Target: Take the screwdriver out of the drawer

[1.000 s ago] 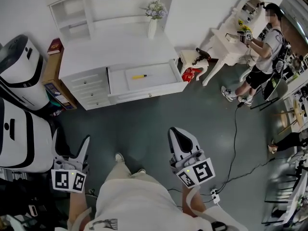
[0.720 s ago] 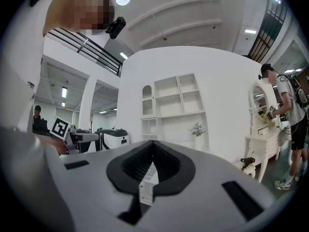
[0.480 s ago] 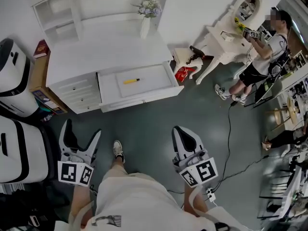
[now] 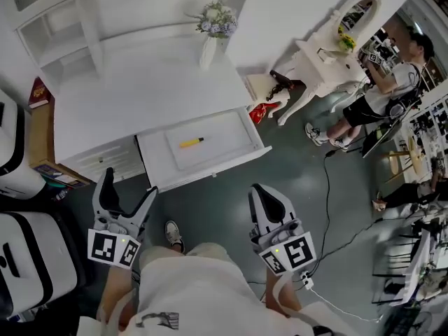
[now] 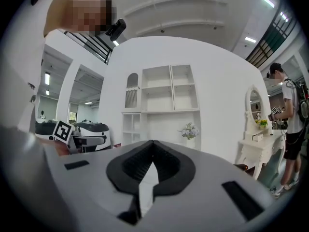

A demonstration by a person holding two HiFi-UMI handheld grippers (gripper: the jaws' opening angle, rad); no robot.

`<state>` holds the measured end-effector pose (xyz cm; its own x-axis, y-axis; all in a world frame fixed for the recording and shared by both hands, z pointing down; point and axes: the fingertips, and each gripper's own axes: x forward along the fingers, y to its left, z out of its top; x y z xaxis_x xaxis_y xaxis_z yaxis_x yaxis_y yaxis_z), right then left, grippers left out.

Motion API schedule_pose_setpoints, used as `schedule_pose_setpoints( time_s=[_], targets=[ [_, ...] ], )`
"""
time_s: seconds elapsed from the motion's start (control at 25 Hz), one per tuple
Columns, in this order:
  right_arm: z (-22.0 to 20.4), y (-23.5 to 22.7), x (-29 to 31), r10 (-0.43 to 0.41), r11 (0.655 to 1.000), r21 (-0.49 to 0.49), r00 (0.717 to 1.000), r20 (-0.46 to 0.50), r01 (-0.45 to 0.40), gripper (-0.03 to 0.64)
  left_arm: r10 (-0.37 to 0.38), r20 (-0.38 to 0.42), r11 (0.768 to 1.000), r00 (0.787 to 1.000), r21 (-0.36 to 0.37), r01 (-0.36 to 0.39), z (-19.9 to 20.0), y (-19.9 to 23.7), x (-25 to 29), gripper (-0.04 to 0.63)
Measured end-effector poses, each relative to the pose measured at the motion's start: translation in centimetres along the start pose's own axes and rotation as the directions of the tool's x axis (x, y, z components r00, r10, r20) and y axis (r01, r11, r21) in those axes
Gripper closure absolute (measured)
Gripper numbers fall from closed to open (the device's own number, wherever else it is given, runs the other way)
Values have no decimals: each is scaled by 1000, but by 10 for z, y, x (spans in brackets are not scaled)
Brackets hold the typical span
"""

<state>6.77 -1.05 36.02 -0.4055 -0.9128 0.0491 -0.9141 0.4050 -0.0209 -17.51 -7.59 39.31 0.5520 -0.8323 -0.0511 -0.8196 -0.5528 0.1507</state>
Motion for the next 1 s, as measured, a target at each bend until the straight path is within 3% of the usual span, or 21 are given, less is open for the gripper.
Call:
schedule_pose_setpoints(
  time_s=[0.16, 0.48, 0.76, 1.0],
  targets=[
    [-1, -9, 26, -61, 998, -8, 998, -4, 61, 609, -75, -12, 996, 997, -53, 74, -11, 21, 39, 117],
    [11, -48, 38, -156, 988, -9, 988, -12, 156, 609, -181, -56, 980, 982, -94, 175, -22, 6, 100, 117],
    [7, -89, 55, -148, 989, 4, 989, 5, 148, 609, -182, -69, 981, 981, -86, 176, -32, -3, 145, 117],
    [11, -123, 78, -103, 995, 11, 994, 21, 103, 609, -167, -124, 985, 978, -56, 161, -47, -10, 171, 117]
  ],
)
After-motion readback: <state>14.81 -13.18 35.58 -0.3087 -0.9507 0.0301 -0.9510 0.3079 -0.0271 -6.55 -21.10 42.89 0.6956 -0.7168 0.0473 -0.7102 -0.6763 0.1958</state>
